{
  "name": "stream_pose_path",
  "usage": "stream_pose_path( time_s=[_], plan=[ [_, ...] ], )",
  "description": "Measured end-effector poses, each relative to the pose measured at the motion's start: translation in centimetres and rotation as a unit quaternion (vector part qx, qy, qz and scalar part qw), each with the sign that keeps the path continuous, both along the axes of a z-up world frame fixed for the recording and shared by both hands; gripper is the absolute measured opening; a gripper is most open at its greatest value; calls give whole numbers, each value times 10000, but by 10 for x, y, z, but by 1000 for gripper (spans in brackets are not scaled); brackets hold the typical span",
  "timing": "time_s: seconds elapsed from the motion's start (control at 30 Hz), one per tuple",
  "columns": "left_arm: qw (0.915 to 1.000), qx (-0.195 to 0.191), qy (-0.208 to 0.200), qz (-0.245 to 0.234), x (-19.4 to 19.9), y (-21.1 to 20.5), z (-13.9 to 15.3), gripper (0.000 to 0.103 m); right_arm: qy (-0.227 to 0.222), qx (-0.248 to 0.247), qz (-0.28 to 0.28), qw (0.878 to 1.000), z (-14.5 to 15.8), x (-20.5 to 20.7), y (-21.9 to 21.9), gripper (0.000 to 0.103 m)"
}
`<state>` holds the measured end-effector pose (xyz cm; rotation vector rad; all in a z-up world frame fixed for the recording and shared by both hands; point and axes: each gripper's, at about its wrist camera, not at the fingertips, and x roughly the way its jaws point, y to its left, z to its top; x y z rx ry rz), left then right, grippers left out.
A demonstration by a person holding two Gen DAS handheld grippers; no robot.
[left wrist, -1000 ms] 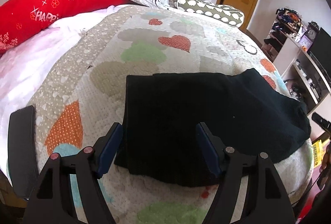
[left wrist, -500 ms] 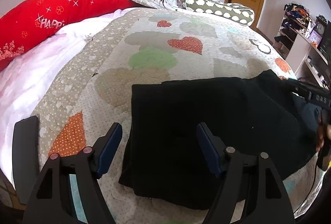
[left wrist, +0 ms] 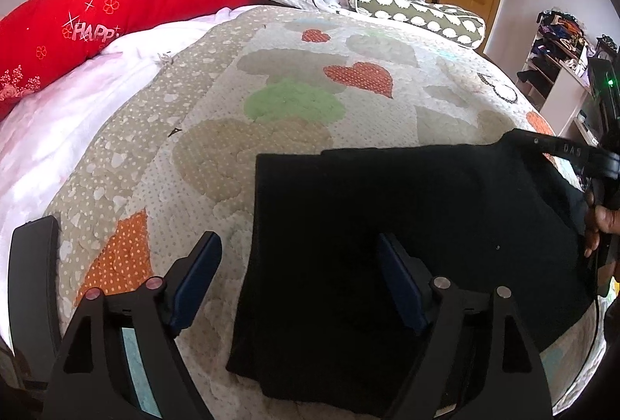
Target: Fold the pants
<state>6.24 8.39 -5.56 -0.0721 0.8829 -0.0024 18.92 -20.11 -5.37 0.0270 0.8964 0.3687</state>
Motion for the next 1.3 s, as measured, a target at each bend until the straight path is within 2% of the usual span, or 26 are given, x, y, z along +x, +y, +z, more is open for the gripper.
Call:
stream_pose_path(
  time_s=[0.1,0.17,0.23,0.27,0.4,0.43,0.53,0.57,0.67,0.73,0.83,0.93,1.03,1.17,1.3],
  plan=[
    [9999,-81,49,54,3,2,-6,85,93,-212,-62,9997,-16,7,4,1],
    [9999,-132,59,93,5,5,-9,89,111,-168,-161,9997,-20,11,2,1],
    [9995,-244,122,159,5,9,-8,91,19,-97,-305,9995,-13,8,-5,2],
    [9995,-254,125,165,4,9,-7,91,-58,-99,-367,9993,-7,6,-9,7],
    [9998,-26,-12,179,-6,6,7,91,-217,213,-322,9990,20,-23,-28,8],
    [9998,-27,-52,166,-8,5,10,91,-266,200,-270,9991,25,-33,-29,10],
    [9998,-89,-173,91,-19,0,19,91,-317,41,-90,9994,29,-67,-30,34],
    [9997,-95,-206,58,-23,-3,21,91,-304,-18,-18,9995,26,-80,-29,36],
    [9997,3,-240,-17,-28,-10,20,91,-192,-158,62,9997,12,-104,-29,36],
    [9999,32,-103,-22,-29,-14,10,91,-77,-229,-3,9997,-3,-117,-33,36],
    [9999,14,121,-64,-26,-18,-8,91,-22,58,-197,9998,-18,-126,-49,36],
    [10000,62,40,-42,-27,-20,-10,93,-14,169,-363,9992,-12,-131,-60,36],
    [9999,13,110,1,-28,-19,-6,93,-40,118,-441,9990,-5,-141,-71,43],
    [10000,65,9,-32,-37,-26,3,93,-69,69,-506,9987,-1,-155,-85,48],
    [9998,185,-110,-42,-43,-37,10,93,-80,-40,-588,9982,-1,-167,-95,49]
  ],
)
